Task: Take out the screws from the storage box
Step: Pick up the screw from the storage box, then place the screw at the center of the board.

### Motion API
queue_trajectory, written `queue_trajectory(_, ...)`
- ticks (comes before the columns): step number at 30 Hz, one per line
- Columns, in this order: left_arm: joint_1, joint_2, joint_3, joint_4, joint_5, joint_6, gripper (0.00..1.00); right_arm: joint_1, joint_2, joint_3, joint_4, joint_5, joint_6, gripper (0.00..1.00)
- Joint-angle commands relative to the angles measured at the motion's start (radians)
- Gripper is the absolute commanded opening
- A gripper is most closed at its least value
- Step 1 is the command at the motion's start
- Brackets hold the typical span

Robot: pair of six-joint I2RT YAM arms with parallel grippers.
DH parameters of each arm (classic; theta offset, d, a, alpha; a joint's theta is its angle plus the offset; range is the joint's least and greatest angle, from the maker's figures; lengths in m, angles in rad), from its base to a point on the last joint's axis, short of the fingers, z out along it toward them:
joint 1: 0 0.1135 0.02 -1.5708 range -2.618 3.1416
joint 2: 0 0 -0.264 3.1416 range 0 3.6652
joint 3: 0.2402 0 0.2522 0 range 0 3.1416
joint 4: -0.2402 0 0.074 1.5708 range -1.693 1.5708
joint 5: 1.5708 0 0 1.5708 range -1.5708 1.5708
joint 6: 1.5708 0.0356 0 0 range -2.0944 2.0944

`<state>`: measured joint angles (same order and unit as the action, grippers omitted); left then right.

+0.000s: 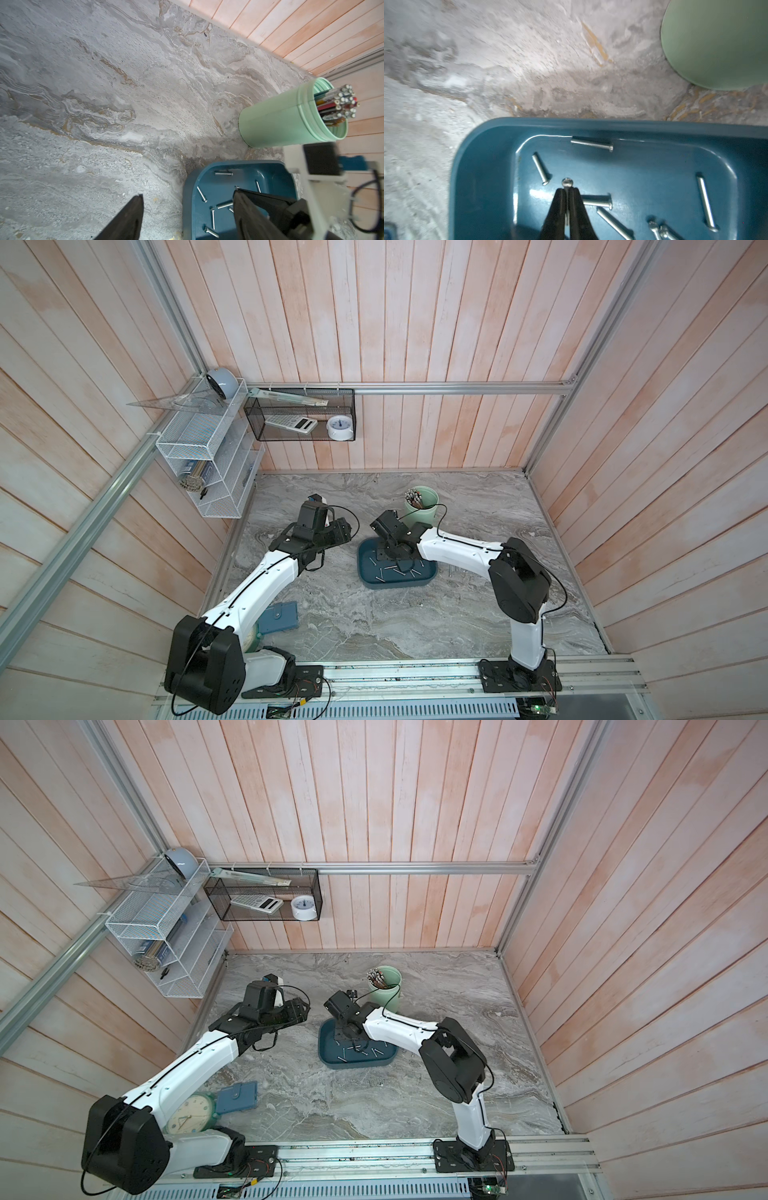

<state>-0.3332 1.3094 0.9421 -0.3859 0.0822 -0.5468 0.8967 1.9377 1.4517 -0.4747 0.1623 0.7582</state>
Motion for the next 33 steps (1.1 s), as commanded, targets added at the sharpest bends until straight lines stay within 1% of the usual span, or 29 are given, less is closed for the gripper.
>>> queue_trajectory(1, -0.016, 0.026, 0.009, 0.015, 0.063, 0.000, 0.73, -0.007, -0.043, -0.028, 0.048, 0.021, -0.017, 0.10)
queue_trajectory(8, -0.050, 0.056, 0.027, -0.016, 0.064, 0.024, 0.74, -0.027, -0.112, -0.062, 0.023, 0.044, -0.019, 0.09)
queue_trajectory(13, -0.050, 0.051, 0.031, -0.031, 0.023, 0.028, 0.74, -0.071, -0.229, -0.122, -0.076, 0.087, -0.071, 0.08)
queue_trajectory(15, -0.050, 0.048, 0.030, -0.031, 0.017, 0.027, 0.74, -0.086, -0.308, -0.180, -0.106, 0.143, -0.073, 0.08)
queue_trajectory(17, -0.051, 0.049, 0.029, -0.027, 0.020, 0.026, 0.74, -0.096, -0.391, -0.251, -0.125, 0.235, -0.032, 0.08)
queue_trajectory(19, -0.051, 0.052, 0.029, -0.027, 0.025, 0.022, 0.74, -0.113, -0.482, -0.338, -0.122, 0.310, -0.021, 0.08)
queue_trajectory(22, -0.051, 0.053, 0.031, -0.027, 0.029, 0.021, 0.74, -0.158, -0.625, -0.475, -0.080, 0.369, -0.020, 0.08)
queue_trajectory(25, -0.052, 0.052, 0.030, -0.027, 0.028, 0.020, 0.74, -0.232, -0.722, -0.564, -0.059, 0.329, -0.019, 0.09)
queue_trajectory(27, -0.052, 0.051, 0.030, -0.027, 0.027, 0.020, 0.74, -0.275, -0.745, -0.591, -0.063, 0.286, -0.024, 0.09)
queue_trajectory(29, -0.052, 0.051, 0.030, -0.028, 0.025, 0.021, 0.74, -0.296, -0.740, -0.596, -0.073, 0.263, -0.037, 0.09)
queue_trajectory(33, -0.052, 0.053, 0.029, -0.028, 0.019, 0.027, 0.74, -0.301, -0.669, -0.583, -0.098, 0.212, -0.063, 0.09)
